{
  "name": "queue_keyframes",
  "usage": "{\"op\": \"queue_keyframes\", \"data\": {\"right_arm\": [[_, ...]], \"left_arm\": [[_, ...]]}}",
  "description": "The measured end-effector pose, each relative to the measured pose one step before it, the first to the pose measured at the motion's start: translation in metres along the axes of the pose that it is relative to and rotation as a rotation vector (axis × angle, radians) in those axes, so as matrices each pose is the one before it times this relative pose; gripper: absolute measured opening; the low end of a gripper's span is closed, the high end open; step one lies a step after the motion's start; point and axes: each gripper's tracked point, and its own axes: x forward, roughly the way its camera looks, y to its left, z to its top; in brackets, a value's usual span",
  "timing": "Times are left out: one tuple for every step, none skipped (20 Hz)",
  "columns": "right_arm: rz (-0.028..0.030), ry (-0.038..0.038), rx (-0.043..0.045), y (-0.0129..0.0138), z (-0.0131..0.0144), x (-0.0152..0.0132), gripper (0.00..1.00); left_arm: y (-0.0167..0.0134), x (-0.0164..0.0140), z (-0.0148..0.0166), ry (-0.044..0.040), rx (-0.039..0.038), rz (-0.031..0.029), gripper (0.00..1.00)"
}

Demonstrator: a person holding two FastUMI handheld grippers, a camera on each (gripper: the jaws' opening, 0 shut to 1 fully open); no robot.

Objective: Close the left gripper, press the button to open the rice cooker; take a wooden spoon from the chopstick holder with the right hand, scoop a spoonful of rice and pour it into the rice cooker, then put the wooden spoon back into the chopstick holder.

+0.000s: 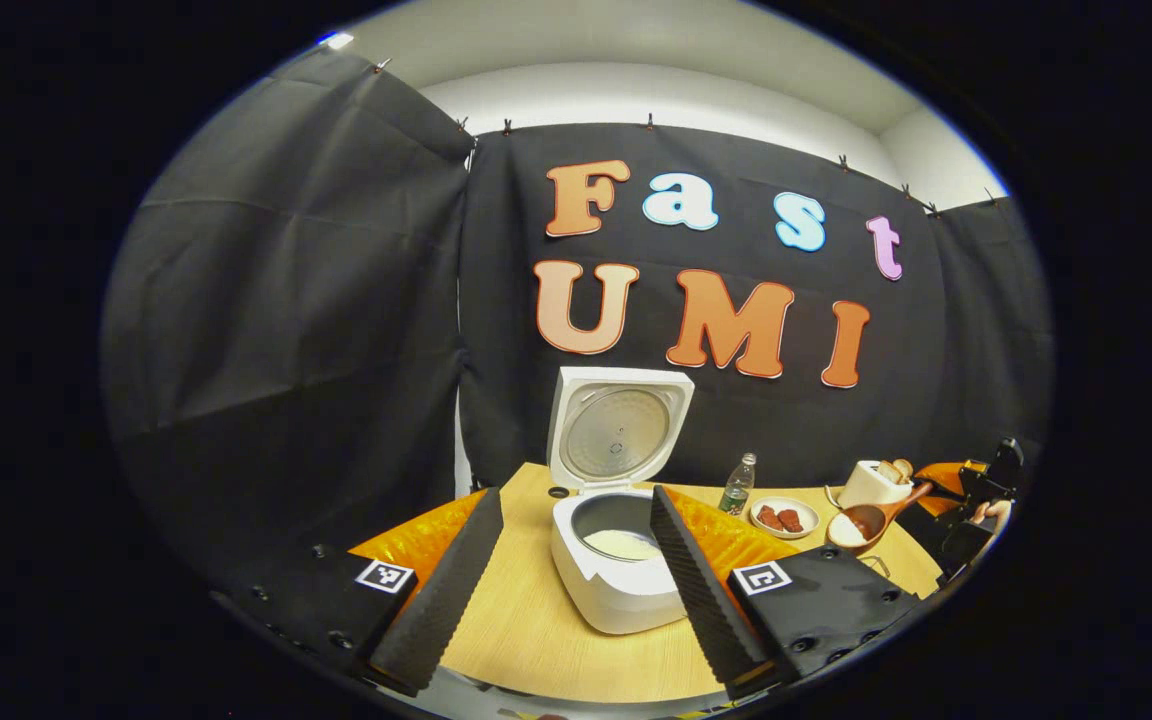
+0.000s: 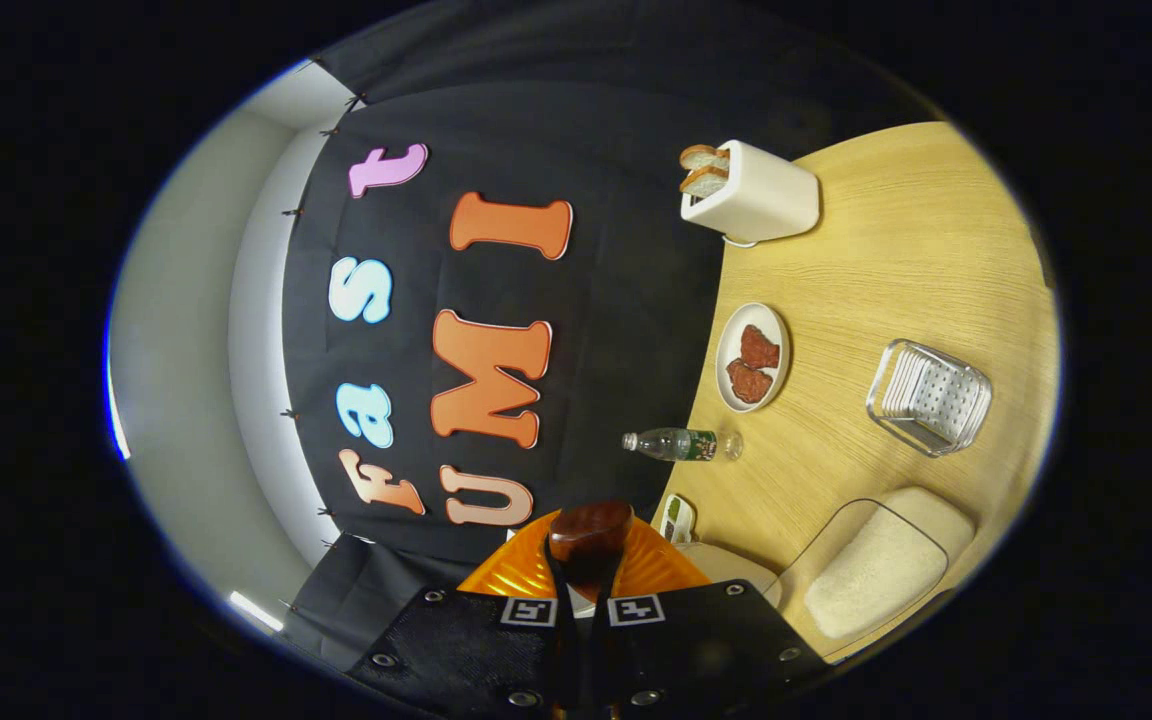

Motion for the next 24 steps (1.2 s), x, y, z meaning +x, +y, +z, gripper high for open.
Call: {"op": "queue_keyframes", "data": {"right_arm": [[0.00835, 0.00504, -0.00111, 0.00745, -0.00272, 0.00602, 0.04], [0.00973, 0.00552, 0.00409, 0.00850, -0.00241, 0.00588, 0.04], [0.00928, 0.00810, 0.00488, 0.00697, -0.00490, 0.00490, 0.04], [0.00891, 0.00839, 0.00593, 0.00847, -0.00383, 0.00613, 0.04], [0.00708, 0.00629, 0.00073, 0.00787, -0.00425, 0.00522, 0.04], [0.00472, 0.00421, -0.00737, 0.00706, -0.00387, 0.00717, 0.04], [0.00257, 0.00535, -0.01170, 0.00530, -0.00410, 0.00797, 0.04], [0.00069, 0.00404, -0.01158, 0.00476, -0.00496, 0.00788, 0.04], [0.00101, 0.00797, -0.00670, 0.00552, -0.00574, 0.00651, 0.04], [0.00119, 0.00852, -0.00095, 0.00529, -0.00578, 0.00789, 0.04], [0.00333, 0.01152, 0.00199, 0.00514, -0.00711, 0.00490, 0.04], [-0.00020, 0.01056, 0.00033, 0.00370, -0.00707, 0.00846, 0.04], [0.00012, 0.01122, -0.00332, 0.00317, -0.00785, 0.00766, 0.04], [0.00067, 0.00558, -0.00850, 0.00361, -0.00573, 0.00747, 0.04], [0.00104, 0.00424, -0.01580, 0.00427, -0.00465, 0.00882, 0.04], [-0.00042, 0.00474, -0.01856, 0.00335, -0.00681, 0.01018, 0.05], [-0.00407, 0.00309, -0.01602, 0.00306, -0.00570, 0.00873, 0.05], [-0.00284, 0.00246, -0.01861, 0.00212, -0.00536, 0.00984, 0.04], [-0.00298, 0.00207, -0.01901, 0.00216, -0.00561, 0.00913, 0.04], [-0.00349, -0.00066, -0.02236, 0.00259, -0.00538, 0.00912, 0.05], [-0.00972, -0.00298, -0.01824, 0.00131, -0.00320, 0.00674, 0.04], [-0.00733, 0.00006, -0.02136, 0.00119, -0.00433, 0.00869, 0.05], [-0.00199, 0.00190, -0.02503, 0.00214, -0.00519, 0.00781, 0.04], [-0.00180, 0.00061, -0.02383, 0.00184, -0.00480, 0.00713, 0.04]], "left_arm": [[0.00318, -0.00171, -0.00186, 0.00317, 0.00696, 0.00355, 1.00], [0.00216, -0.00110, -0.00143, 0.00215, 0.00246, 0.00216, 1.00], [0.00170, -0.00378, -0.00301, 0.00349, -0.00185, 0.00239, 1.00], [0.00233, -0.00142, -0.00153, 0.00238, -0.00629, 0.00317, 1.00], [0.00264, 0.00060, -0.00087, 0.00105, -0.00884, 0.00353, 1.00], [0.00106, 0.00041, -0.00035, -0.00023, -0.00861, 0.00255, 1.00], [0.00330, -0.00337, 0.00061, -0.00016, -0.00825, 0.00233, 1.00], [0.00270, -0.00304, 0.00124, -0.00166, -0.00476, 0.00186, 1.00], [0.00367, -0.00267, 0.00122, -0.00450, -0.00080, 0.00405, 1.00], [0.00299, -0.00163, 0.00189, -0.00553, 0.00345, 0.00419, 1.00], [0.00363, -0.00153, 0.00071, -0.00382, 0.00506, 0.00642, 1.00], [0.00278, 0.00063, 0.00140, -0.00383, 0.00476, 0.00555, 1.00], [0.00208, -0.00059, 0.00130, -0.00313, 0.00410, 0.00546, 1.00], [0.00224, -0.00014, 0.00016, -0.00108, 0.00293, 0.00299, 1.00], [0.00105, -0.00050, -0.00043, 0.00145, 0.00174, -0.00510, 1.00], [0.00034, -0.00274, -0.00137, 0.00131, 0.00015, -0.00389, 1.00], [0.00110, -0.00128, 0.00140, -0.00278, -0.00068, -0.00406, 1.00], [0.00003, -0.00014, 0.00038, -0.00237, 0.00054, -0.00503, 1.00], [0.00256, 0.00094, -0.00008, -0.00191, 0.00209, -0.00216, 1.00], [0.00165, 0.00067, 0.00070, -0.00063, 0.00329, -0.00112, 1.00], [0.00159, -0.00038, -0.00116, 0.00195, 0.00468, -0.00123, 1.00], [0.00182, 0.00094, 0.00012, 0.00073, 0.00527, 0.00143, 1.00], [0.00247, 0.00087, -0.00038, -0.00061, 0.00545, 0.00142, 1.00], [0.00232, 0.00079, 0.00071, -0.00059, 0.00435, 0.00258, 1.00]]}}
